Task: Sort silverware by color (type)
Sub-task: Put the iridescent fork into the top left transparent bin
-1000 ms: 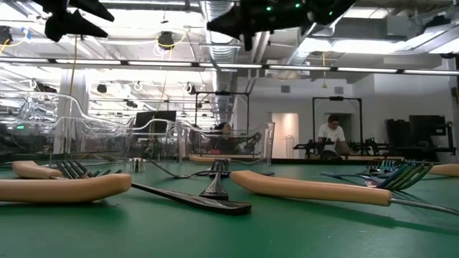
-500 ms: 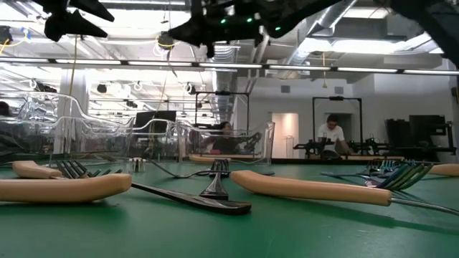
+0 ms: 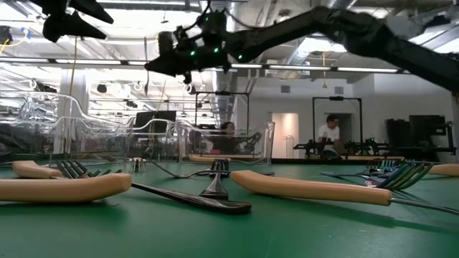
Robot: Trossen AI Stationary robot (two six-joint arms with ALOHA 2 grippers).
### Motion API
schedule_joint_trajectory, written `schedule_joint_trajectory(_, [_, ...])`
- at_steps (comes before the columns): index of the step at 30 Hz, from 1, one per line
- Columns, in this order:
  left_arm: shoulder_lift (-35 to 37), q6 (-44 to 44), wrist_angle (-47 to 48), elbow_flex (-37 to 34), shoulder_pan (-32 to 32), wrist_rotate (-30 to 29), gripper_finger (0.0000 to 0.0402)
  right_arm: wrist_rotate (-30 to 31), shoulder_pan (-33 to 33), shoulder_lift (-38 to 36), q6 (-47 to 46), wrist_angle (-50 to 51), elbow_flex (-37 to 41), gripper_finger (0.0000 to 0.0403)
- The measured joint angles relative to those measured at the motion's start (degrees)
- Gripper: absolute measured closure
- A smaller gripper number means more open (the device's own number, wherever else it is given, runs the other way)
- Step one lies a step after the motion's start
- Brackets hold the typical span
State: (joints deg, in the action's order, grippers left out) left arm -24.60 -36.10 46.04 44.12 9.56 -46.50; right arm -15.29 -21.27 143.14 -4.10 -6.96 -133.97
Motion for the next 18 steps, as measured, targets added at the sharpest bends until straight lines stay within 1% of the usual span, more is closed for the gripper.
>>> schedule_joint_trajectory(1, [0.0,0.0,0.0,0.0,0.0,-0.4,0.0168,0.1,-0.2,1.3,0.0,-0.4,-1.1,0.0394])
schedule_joint_trajectory(3, [0.0,0.0,0.0,0.0,0.0,-0.8,0.0168,0.7,-0.4,2.2,-0.5,-4.2,0.0,0.0394])
schedule_joint_trajectory(7, [0.0,0.3,0.2,0.0,0.0,-0.6,0.0168,3.1,-0.5,4.4,-1.7,-2.0,0.1,0.0394])
schedule_joint_trajectory(13, [0.0,0.2,1.2,0.0,0.0,-1.4,0.0168,3.6,-0.4,6.7,-0.5,1.8,0.3,0.0394])
schedule_joint_trajectory(18, [0.0,0.2,1.3,0.0,0.0,-2.5,0.0168,6.8,-0.4,6.5,3.7,4.8,0.1,0.0394])
